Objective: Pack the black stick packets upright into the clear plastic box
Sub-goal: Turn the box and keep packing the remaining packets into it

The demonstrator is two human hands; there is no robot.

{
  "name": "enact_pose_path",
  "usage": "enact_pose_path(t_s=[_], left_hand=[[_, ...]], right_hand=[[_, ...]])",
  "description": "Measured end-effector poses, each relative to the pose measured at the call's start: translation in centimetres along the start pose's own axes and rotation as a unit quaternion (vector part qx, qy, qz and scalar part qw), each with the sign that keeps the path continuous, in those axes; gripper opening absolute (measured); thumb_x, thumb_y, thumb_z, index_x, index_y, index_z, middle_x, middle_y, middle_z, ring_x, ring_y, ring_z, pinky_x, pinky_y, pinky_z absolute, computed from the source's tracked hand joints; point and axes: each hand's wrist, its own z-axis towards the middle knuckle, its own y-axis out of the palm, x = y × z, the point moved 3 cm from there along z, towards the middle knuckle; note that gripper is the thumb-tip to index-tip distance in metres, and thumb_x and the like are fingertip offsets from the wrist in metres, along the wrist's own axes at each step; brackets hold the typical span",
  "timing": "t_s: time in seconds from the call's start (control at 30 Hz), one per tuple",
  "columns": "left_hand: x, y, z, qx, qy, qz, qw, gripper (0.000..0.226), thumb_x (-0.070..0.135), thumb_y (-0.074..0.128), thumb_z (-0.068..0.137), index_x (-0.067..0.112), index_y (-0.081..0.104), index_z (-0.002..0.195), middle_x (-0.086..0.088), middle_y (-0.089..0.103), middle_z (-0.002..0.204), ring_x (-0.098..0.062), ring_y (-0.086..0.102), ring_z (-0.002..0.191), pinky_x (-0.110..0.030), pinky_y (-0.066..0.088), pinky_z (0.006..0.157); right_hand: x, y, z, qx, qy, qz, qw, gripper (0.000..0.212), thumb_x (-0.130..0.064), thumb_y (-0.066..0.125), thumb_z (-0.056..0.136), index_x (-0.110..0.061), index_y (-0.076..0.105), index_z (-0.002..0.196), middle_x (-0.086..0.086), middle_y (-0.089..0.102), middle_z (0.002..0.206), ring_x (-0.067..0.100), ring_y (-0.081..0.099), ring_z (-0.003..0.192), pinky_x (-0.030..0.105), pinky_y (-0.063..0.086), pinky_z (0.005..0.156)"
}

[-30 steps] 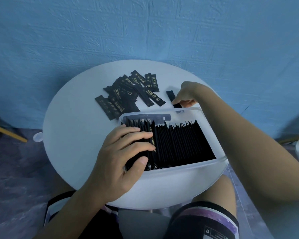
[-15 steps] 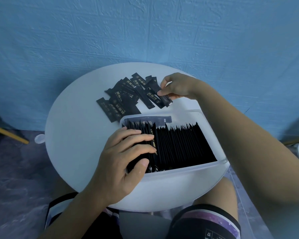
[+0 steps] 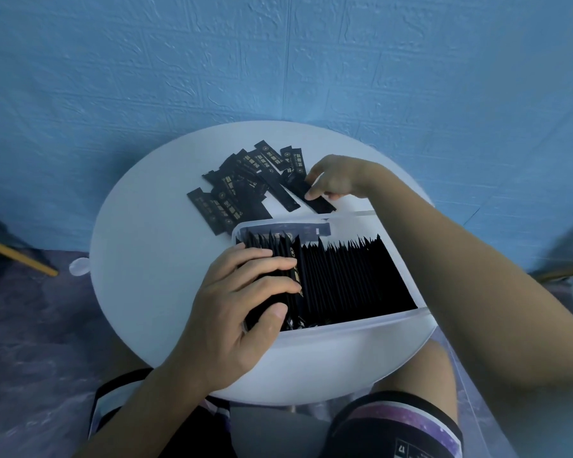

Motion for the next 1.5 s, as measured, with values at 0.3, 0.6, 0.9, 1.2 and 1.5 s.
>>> enact_pose_path(t_s=[0.3, 0.6, 0.9, 1.2, 1.5], left_hand=[[0.1, -0.1, 0.0, -0.006, 0.0, -0.006, 1.0, 0.031, 0.028, 0.049, 0.096, 0.018, 0.077, 0.106, 0.008, 0.066, 0.13, -0.022, 0.054, 0.129, -0.052, 0.041, 0.106], [0.4, -0.5, 0.0, -0.006, 0.004, 0.003, 1.0, 0.029, 0.025, 0.052, 0.093, 0.015, 0.077, 0.103, 0.005, 0.068, 0.127, -0.025, 0.056, 0.126, -0.052, 0.044, 0.104], [0.1, -2.4, -1.4, -0.01, 0.01, 0.025, 1.0, 0.028, 0.025, 0.054, 0.094, 0.013, 0.077, 0.102, 0.004, 0.068, 0.125, -0.026, 0.057, 0.125, -0.046, 0.043, 0.106], [0.1, -2.6, -1.4, -0.011, 0.003, 0.01, 1.0, 0.028, 0.027, 0.053, 0.095, 0.014, 0.076, 0.106, 0.007, 0.068, 0.124, -0.025, 0.057, 0.126, -0.045, 0.043, 0.106], [-0.2, -2.5, -1.2, -0.019, -0.001, -0.004, 1.0, 0.027, 0.026, 0.055, 0.093, 0.015, 0.076, 0.106, 0.007, 0.068, 0.126, -0.02, 0.056, 0.129, -0.05, 0.04, 0.11]], right_hand=[[-1.6, -3.3, -9.0, 0.067, -0.128, 0.19, 0.971, 0.015, -0.013, 0.071, 0.091, -0.008, 0.058, 0.088, 0.004, 0.052, 0.07, 0.011, 0.054, 0.063, 0.022, 0.045, 0.059], [-1.7, 6.6, -17.6, -0.007, -0.047, 0.15, 0.988, 0.037, -0.024, 0.069, 0.094, -0.019, 0.051, 0.126, 0.004, 0.065, 0.077, 0.016, 0.067, 0.055, 0.038, 0.062, 0.062], [-3.3, 8.6, -18.4, -0.014, -0.079, 0.159, 0.984, 0.032, -0.034, 0.057, 0.101, -0.025, 0.051, 0.131, 0.001, 0.069, 0.072, 0.019, 0.073, 0.061, 0.037, 0.063, 0.066], [-3.4, 9.4, -17.4, -0.027, -0.06, 0.248, 0.966, 0.041, -0.026, 0.07, 0.095, -0.026, 0.046, 0.128, 0.001, 0.063, 0.063, 0.02, 0.067, 0.054, 0.033, 0.059, 0.056], [-2.8, 9.8, -17.6, -0.003, -0.077, 0.269, 0.96, 0.045, -0.022, 0.069, 0.096, -0.032, 0.049, 0.135, 0.001, 0.063, 0.063, 0.019, 0.067, 0.054, 0.03, 0.057, 0.053]])
